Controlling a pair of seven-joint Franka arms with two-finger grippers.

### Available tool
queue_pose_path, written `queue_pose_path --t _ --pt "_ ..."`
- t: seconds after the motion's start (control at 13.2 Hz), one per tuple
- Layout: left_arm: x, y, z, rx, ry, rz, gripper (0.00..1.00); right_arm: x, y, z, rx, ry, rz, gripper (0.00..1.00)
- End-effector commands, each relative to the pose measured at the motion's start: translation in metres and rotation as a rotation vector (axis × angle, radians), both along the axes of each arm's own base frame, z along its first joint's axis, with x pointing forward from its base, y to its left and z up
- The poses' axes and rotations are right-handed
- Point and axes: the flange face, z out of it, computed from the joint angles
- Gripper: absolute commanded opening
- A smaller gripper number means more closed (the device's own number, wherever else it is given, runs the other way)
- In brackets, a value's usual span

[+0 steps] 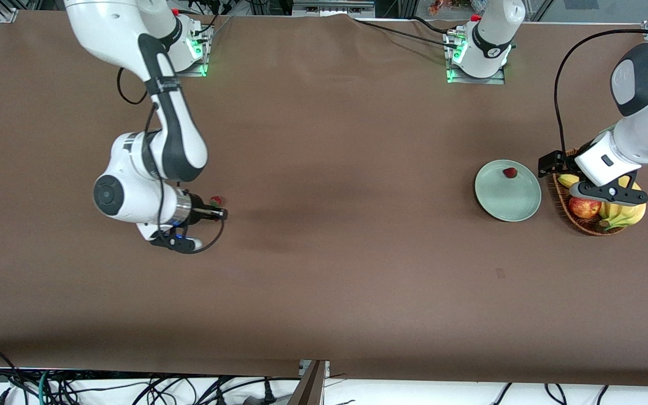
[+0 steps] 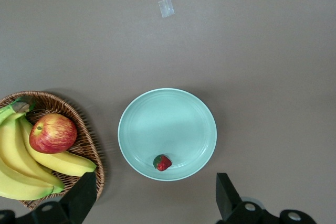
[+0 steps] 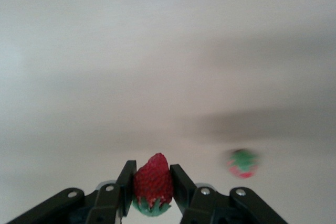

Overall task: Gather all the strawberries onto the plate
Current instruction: 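Carry a second strawberry mid-table with the right gripper and release it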

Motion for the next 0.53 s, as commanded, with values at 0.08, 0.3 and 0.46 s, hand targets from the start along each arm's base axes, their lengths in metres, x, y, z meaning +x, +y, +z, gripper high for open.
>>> queue_pose_path --t 0.08,0.3,0.46 --pt "0.002 -0.001 0.007 0.011 -0.001 0.053 1.0 -0.015 0.127 -0.011 -0.029 0.009 -0.081 0.16" --pt "0.002 -0.001 0.007 0.012 -0.002 0.059 1.0 -0.043 0.228 -0.017 0.062 -0.052 -0.24 0.17" --pt "0.002 -0.001 0.007 0.014 -0.003 0.084 1.0 -0.059 0.263 -0.02 0.125 -0.075 -0.317 0.19"
